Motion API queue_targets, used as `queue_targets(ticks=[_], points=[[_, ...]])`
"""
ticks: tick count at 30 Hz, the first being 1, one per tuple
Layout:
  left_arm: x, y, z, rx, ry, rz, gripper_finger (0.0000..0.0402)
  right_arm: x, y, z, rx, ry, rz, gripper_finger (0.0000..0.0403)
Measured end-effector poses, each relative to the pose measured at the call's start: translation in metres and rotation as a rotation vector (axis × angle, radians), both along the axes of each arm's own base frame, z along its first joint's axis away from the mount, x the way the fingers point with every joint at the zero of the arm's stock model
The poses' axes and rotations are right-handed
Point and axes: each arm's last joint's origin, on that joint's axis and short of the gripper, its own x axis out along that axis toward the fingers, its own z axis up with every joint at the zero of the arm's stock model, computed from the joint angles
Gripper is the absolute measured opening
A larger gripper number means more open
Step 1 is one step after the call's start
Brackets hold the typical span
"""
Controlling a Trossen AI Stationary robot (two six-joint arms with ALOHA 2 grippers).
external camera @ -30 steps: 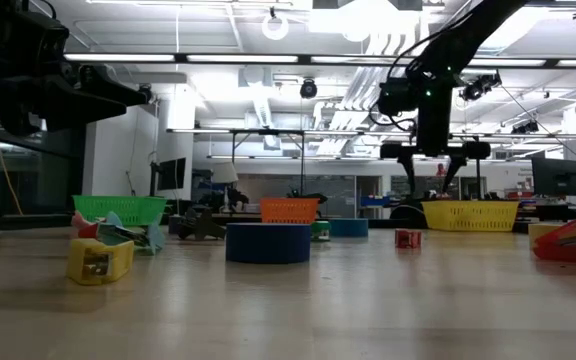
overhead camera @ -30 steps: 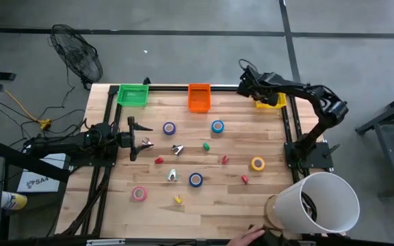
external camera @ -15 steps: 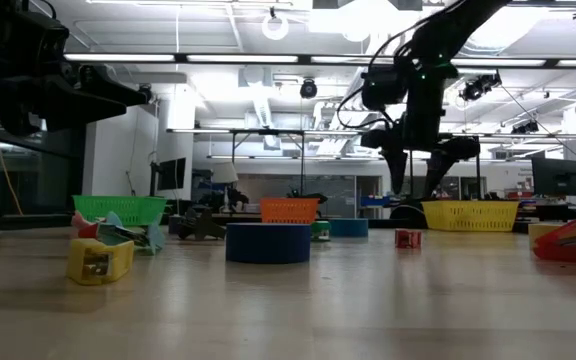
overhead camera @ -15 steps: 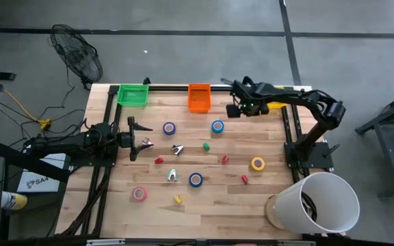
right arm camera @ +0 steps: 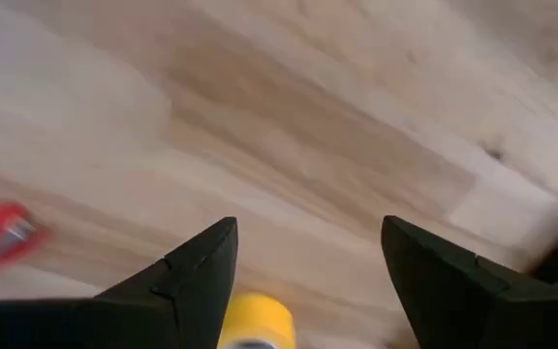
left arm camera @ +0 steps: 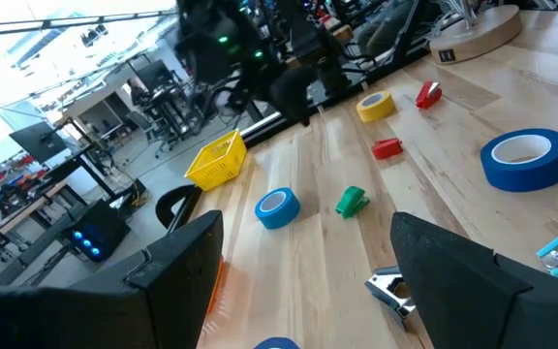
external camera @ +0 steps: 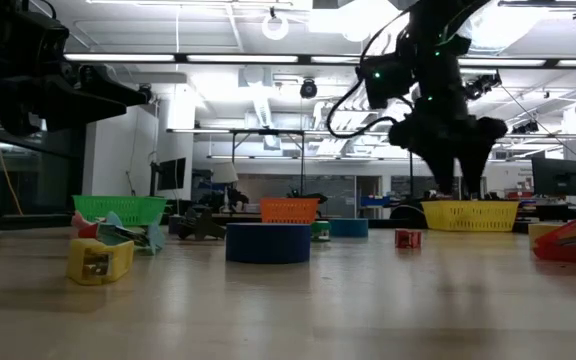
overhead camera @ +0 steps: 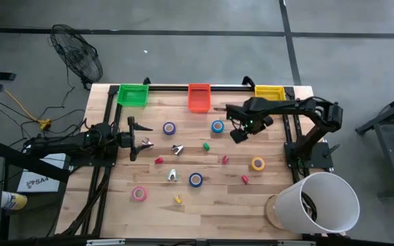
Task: Pick and place Stapler, Stapler remover, tape
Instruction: Put the yellow tape into the orange bin
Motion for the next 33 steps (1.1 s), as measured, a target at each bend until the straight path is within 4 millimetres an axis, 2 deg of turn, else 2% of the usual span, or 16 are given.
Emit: queue_targets(ticks=[3, 7, 11, 14, 18, 22, 27, 33], points=[[0.000, 0.000, 0.000, 0.000, 0.000, 0.000, 0.0294, 0.001, 0.017, 0.000, -0.016, 0.051, 0.048, 0.0248], [0.000, 0.000, 0.000, 0.000, 0.000, 0.000, 0.0294, -0.005, 0.041, -0.010, -0.015, 0.067, 0.078, 0.0248], [0.000, 0.000, 0.000, 0.000, 0.000, 0.000, 0.0294, -0.016, 0.068, -0.017, 0.008, 0.077, 0.037, 0.0248], [0.000, 0.000, 0.000, 0.000, 0.000, 0.000, 0.0294, -0.024, 0.084, -0.012, -0.005, 0.055, -0.016, 0.0248], [0.000, 0.000, 0.000, 0.000, 0.000, 0.000, 0.0294, -0.029, 0.098, -0.008, 0.000, 0.029, -0.131, 0.0248], [0.000, 0.000, 0.000, 0.000, 0.000, 0.000, 0.0294, -0.026, 0.110, -0.007, 0.013, -0.014, -0.203, 0.0248], [0.000, 0.000, 0.000, 0.000, 0.000, 0.000, 0.0294, -0.018, 0.120, -0.016, 0.022, -0.030, -0.276, 0.0248], [0.000, 0.000, 0.000, 0.000, 0.000, 0.000, 0.0294, -0.008, 0.123, -0.032, 0.017, 0.002, -0.331, 0.0248]])
